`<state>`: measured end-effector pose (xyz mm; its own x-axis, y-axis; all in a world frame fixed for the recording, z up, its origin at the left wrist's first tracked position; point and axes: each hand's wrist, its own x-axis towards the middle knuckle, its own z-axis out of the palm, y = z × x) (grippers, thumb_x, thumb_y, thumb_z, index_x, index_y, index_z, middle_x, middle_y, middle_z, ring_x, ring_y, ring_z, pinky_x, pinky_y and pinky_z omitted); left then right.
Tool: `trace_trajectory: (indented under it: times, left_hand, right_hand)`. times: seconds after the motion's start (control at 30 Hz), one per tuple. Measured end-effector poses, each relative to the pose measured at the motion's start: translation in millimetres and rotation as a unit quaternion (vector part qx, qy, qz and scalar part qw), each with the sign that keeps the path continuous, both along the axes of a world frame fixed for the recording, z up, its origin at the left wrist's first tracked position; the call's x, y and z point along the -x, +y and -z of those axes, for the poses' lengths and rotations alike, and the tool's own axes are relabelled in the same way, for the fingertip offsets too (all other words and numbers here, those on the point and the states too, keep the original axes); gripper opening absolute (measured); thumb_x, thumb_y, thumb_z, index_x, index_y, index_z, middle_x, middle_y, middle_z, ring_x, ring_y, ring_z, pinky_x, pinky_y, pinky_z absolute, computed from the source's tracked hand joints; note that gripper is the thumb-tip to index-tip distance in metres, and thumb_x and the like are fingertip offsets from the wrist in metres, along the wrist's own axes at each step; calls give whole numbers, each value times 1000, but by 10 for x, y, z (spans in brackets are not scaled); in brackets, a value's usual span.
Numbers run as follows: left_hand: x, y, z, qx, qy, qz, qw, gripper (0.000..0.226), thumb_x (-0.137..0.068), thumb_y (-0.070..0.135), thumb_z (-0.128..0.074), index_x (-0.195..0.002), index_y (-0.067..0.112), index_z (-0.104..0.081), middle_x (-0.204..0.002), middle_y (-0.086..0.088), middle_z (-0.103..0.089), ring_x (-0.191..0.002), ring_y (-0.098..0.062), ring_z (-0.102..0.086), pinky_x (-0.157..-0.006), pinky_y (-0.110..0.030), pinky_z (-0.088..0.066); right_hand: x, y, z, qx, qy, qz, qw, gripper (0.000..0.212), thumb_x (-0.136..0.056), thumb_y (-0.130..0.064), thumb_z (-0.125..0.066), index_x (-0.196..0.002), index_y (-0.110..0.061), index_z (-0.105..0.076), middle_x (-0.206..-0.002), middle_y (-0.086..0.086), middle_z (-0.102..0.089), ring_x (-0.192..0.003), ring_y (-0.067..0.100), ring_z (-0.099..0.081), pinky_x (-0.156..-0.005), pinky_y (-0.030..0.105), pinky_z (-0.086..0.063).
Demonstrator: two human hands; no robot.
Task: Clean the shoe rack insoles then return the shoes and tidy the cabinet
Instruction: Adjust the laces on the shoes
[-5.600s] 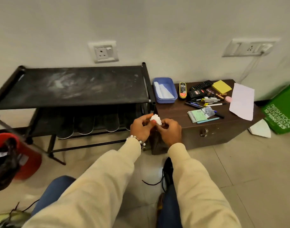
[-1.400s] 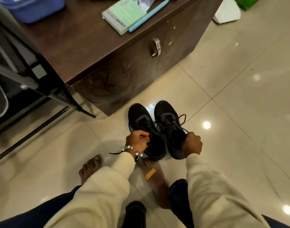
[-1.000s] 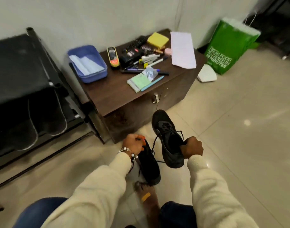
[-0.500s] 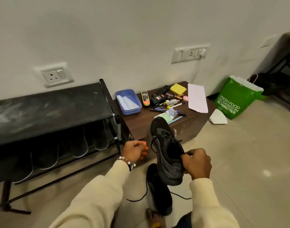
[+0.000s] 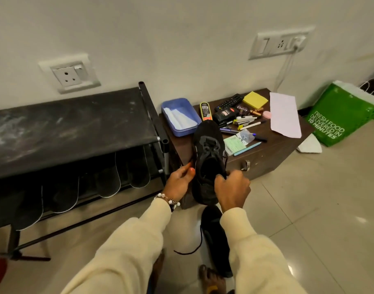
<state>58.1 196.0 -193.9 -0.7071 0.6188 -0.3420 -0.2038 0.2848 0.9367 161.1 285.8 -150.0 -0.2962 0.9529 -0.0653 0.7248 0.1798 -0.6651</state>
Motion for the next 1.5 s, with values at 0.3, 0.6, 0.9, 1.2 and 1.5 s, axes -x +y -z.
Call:
trace_trajectory:
  times: [0.3, 0.6, 0.9, 1.2, 1.5]
  left_hand:
    - [-49, 124, 60, -28, 7, -10, 1000, 39, -99, 30, -50, -136, 19, -54, -127, 1, -62, -117, -12, -56, -104, -30, -44]
    - [-56, 74, 9, 10, 26, -22, 999, 51, -91, 33, -62, -139, 18, -50, -125, -1, -63, -118, -15, -57, -106, -34, -44]
    - [20, 160, 20, 19, 72, -48, 996, 44, -89, 37, -64, -130, 19, -59, -108, 4, -66, -102, -10, -62, -92, -24, -48]
    - [98, 387, -145, -2, 281, -140, 949, 18, -88, 20, -67, -104, 13, -72, -100, -4, -69, -83, -8, -61, -72, -5, -45]
    - [332, 605, -248, 26, 363, -39, 931, 16, -90, 14, -64, -101, 9, -75, -101, -8, -71, -94, -20, -64, -85, -26, -48]
  right_hand:
    - [106, 159, 102, 18, -3, -65, 998, 21, -86, -26, -60, -94, -9, -51, -80, 4, -56, -67, 17, -55, -55, 28, -48]
    - [-78, 428, 68, 164, 115, -105, 974, 20, -88, -30, -65, -85, -12, -58, -77, 13, -67, -54, 25, -68, -52, 37, -59]
    - [-76, 621, 138, 244, 195, -86, 946, 15, -88, -29, -65, -92, -15, -65, -87, 9, -69, -69, 20, -67, -57, 30, -56]
    - [250, 739, 85, 9, 185, -98, 978, 8, -87, -19, -66, -95, -18, -66, -98, 1, -65, -87, 8, -59, -67, 13, -44]
    - [406, 839, 93, 6, 92, -192, 977, 24, -92, -15, -60, -113, -19, -68, -113, 0, -67, -100, 10, -58, -86, 21, -44]
